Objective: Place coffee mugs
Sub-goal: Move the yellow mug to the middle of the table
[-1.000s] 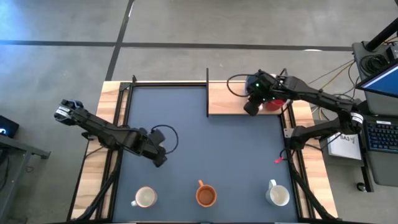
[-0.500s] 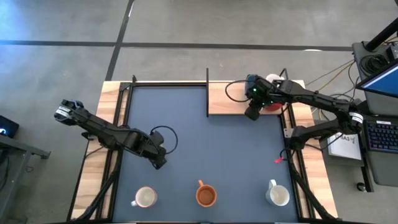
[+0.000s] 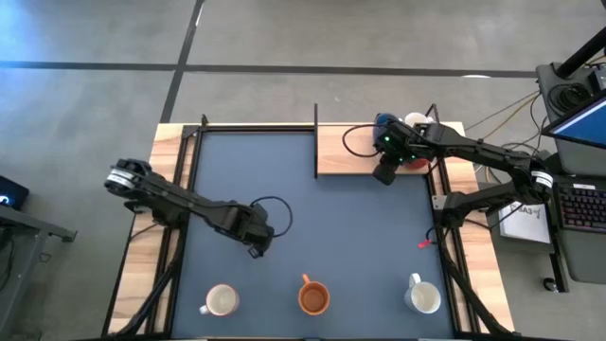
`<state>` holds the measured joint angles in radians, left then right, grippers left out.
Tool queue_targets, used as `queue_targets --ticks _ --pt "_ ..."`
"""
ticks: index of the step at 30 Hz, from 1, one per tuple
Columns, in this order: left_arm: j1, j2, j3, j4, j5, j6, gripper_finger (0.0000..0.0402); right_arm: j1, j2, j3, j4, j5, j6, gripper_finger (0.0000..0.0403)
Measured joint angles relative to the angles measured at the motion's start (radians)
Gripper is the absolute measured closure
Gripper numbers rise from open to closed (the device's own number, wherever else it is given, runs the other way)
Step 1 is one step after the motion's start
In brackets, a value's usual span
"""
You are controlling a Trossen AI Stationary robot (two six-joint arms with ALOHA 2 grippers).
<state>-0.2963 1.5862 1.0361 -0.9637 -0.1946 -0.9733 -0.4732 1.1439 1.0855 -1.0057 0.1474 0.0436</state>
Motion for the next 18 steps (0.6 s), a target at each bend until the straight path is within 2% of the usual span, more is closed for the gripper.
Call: queue_targets --ticks 11,18 --pt "0.145 0.119 0.233 0.111 -0.01 0.415 0.0394 0.0 0.0 0.0 -0.007 0.0 0.027 0.031" --pt "0.213 0.267 0.404 0.145 -0.016 0.61 0.0394 0.0 0.0 0.0 -0.007 -0.001 0.034 0.031"
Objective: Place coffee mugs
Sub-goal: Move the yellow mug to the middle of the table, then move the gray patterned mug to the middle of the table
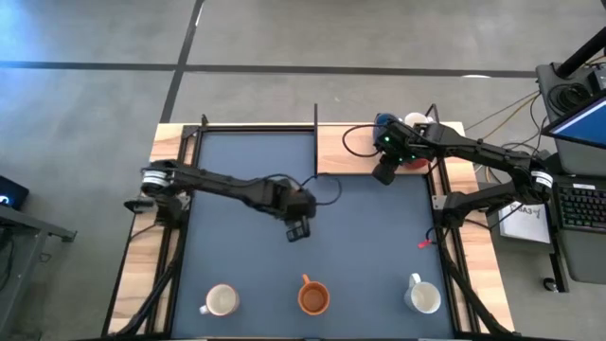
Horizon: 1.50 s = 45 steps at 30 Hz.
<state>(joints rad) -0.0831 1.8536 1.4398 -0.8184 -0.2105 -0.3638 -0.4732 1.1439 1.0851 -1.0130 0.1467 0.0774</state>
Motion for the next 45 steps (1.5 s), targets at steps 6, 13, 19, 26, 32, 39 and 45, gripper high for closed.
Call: queue_targets --ticks 6,13,19,26,32,39,45 --pt "0.028 0.087 0.092 0.021 0.007 0.126 0.0393 0.0 0.0 0.0 -0.003 0.0 0.001 0.031" --pt "0.071 0.13 0.092 0.074 0.064 0.154 0.0393 0.0 0.0 0.0 -0.003 0.0 0.002 0.031" --pt "0.091 0.134 0.091 0.084 0.063 0.176 0.0384 0.0 0.0 0.0 0.0 -0.024 0.006 0.031" --pt "0.094 0.12 0.137 0.074 0.063 0.265 0.0352 0.0 0.0 0.0 0.0 -0.025 0.022 0.031" --pt "0.097 0.117 0.177 0.026 0.063 0.276 0.0337 0.0 0.0 0.0 0.0 -0.025 0.036 0.031" --pt "0.067 0.042 0.191 -0.072 0.063 0.232 0.0336 0.0 0.0 -0.002 0.0 -0.024 0.028 0.031" --pt "-0.022 -0.059 0.152 -0.21 0.064 0.075 0.0336 0.0 0.0 -0.011 0.001 -0.024 0.009 0.031"
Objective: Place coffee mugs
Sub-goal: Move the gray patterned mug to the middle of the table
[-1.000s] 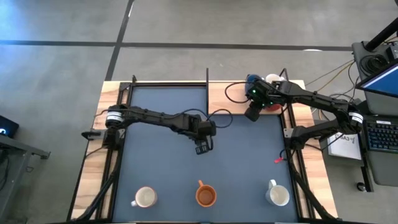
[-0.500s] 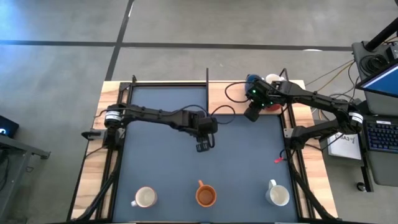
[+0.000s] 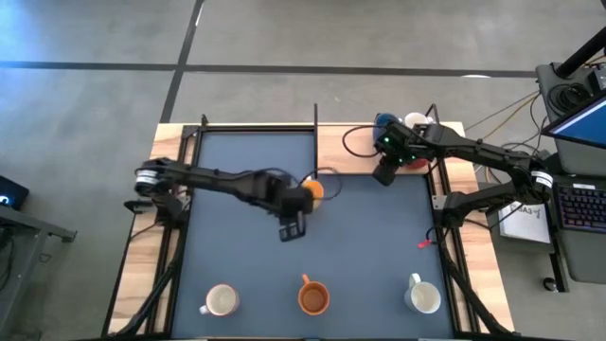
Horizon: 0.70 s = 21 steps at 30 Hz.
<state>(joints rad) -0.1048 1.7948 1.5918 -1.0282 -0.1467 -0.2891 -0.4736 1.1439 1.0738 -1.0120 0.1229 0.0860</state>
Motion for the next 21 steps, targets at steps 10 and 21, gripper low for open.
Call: queue_targets --ticks 10,21 --pt "-0.217 -0.07 -0.034 -0.332 0.163 -0.564 0.0335 0.0 0.001 -0.054 0.04 0.0 -0.015 0.031" --pt "-0.622 -0.075 -0.039 -0.274 0.275 -1.287 0.0335 0.0 0.001 -0.176 0.061 -0.003 0.022 0.031"
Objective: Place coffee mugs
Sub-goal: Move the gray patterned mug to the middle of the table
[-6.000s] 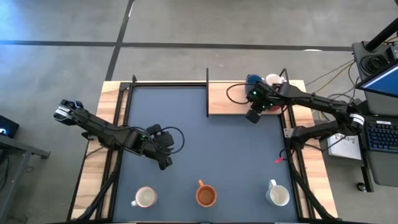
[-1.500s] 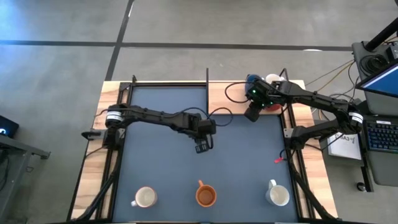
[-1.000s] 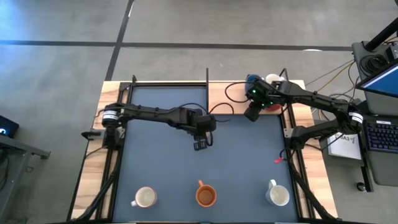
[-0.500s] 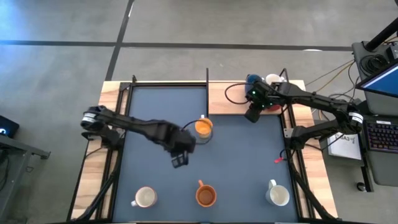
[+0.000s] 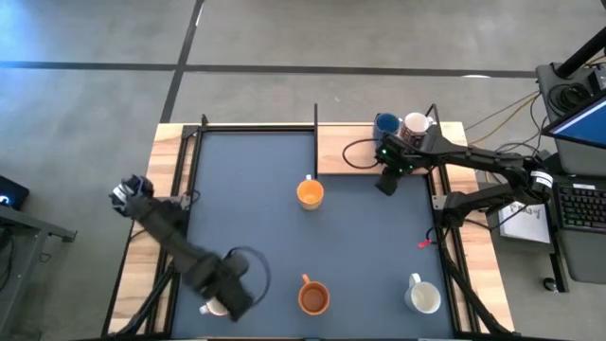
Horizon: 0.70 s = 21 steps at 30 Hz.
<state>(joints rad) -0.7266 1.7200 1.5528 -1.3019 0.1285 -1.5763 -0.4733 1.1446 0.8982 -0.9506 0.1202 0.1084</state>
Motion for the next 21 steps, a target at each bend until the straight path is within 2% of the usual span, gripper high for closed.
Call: queue_targets --ticks 3,6,21 --pt "-0.076 0.011 0.0 0.068 -0.062 -0.147 0.0335 0.0 0.0 -0.014 0.015 0.0 0.01 0.031" --pt "-0.122 0.032 0.0 0.123 -0.128 -0.216 0.0335 0.0 0.0 -0.021 0.023 0.0 0.03 0.031" --pt "-0.137 0.144 -0.01 0.152 -0.145 -0.166 0.0335 0.0 0.0 -0.021 0.028 -0.049 0.057 0.031"
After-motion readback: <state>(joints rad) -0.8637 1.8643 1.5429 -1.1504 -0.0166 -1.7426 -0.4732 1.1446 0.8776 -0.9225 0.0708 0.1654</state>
